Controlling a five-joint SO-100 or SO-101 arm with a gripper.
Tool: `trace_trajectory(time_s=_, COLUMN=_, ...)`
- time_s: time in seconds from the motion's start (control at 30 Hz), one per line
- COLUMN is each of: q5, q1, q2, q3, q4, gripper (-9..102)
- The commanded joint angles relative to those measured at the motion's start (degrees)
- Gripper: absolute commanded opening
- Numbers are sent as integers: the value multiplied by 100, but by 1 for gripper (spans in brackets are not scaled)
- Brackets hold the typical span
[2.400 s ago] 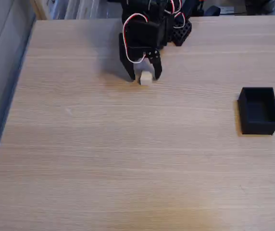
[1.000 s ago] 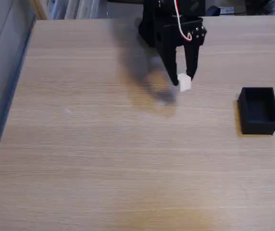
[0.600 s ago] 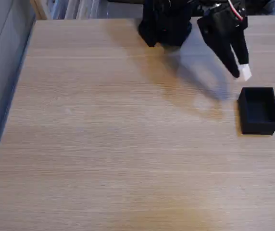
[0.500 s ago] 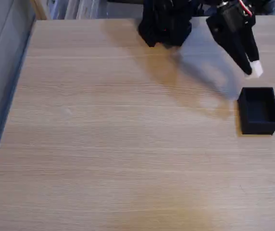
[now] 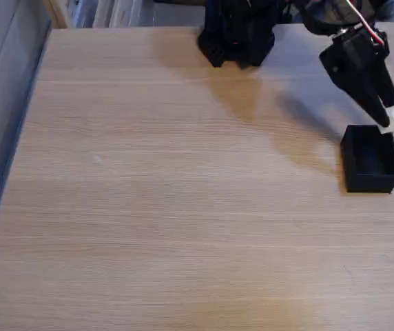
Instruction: Pick a white block and place it in the black box.
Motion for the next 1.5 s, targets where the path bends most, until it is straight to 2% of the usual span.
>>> trace_trajectory(time_s=0.0, q5=26, q1=97, q2=-255, q3=-272, q4=-132, gripper=0)
trace_trajectory(time_s=0.07, q5=26, q1=141, q2=-439, q3=-404, q4=-35, gripper=0)
trace_trajectory(time_s=0.4, q5=510, q1=202, q2=-1310, q3=-1547, q4=1494, gripper=0)
trace_trajectory(time_s=0.63, q5=1406, q1=211, q2=-1907, q3=-2347, q4=2681, gripper=0)
trace_trajectory(time_s=1.0, q5=1995, q1=114, q2=-2566, q3=-3129, q4=3041, gripper=2)
trace_trajectory(time_s=1.1, q5=2136, q1=114, q2=-2725, q3=-3322, q4=3085, gripper=8)
trace_trajectory(time_s=1.2, q5=2312, q1=123, q2=-2795, q3=-3410, q4=3094, gripper=25)
trace_trajectory(time_s=1.27, q5=2338, q1=132, q2=-2786, q3=-3410, q4=3111, gripper=28)
trace_trajectory(time_s=1.47, q5=2628, q1=141, q2=-2355, q3=-3208, q4=3463, gripper=30)
